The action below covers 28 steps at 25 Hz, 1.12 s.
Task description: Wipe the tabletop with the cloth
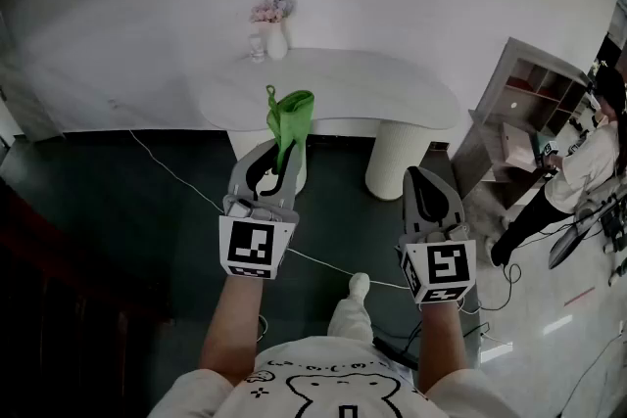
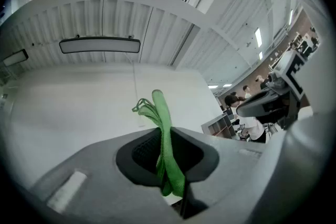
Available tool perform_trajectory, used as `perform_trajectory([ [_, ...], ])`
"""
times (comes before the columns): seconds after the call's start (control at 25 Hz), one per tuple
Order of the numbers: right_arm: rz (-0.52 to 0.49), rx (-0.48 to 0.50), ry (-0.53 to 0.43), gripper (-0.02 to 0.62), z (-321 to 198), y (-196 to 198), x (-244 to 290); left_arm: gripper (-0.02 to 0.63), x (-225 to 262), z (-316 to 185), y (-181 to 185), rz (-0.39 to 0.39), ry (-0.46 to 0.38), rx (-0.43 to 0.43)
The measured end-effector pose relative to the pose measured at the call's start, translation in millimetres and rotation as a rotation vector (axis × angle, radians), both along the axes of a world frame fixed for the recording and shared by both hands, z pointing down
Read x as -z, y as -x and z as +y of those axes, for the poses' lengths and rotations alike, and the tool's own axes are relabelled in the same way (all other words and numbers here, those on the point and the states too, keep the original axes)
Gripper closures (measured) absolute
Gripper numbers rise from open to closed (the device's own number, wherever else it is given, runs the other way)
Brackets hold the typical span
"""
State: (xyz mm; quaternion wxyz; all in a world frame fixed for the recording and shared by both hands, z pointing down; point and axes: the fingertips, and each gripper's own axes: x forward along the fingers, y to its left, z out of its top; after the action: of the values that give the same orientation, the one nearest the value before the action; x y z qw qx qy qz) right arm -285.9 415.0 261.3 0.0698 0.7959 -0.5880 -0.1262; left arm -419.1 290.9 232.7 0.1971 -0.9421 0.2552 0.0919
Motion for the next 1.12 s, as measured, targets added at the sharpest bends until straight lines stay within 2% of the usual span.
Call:
perform_trajectory([
  [0.48, -0.001, -0.021, -0.001, 0.597, -9.2, -11.5, -16.8, 0.552, -9.6, -14.7, -12.7, 0.01, 0.0, -0.013],
  [0.76, -0.042, -0.061, 0.01, 0.597, -60.6, -87.3, -12.4, 0.552, -6.5, -72.5, -84.9, -0.017, 0.025, -0.027],
  [1.12, -0.062, -0.06, 0.03, 0.597, -120.9, -180.1, -10.8, 0.552, -4.7, -134.7, -175.4, -0.027, 0.053, -0.02],
])
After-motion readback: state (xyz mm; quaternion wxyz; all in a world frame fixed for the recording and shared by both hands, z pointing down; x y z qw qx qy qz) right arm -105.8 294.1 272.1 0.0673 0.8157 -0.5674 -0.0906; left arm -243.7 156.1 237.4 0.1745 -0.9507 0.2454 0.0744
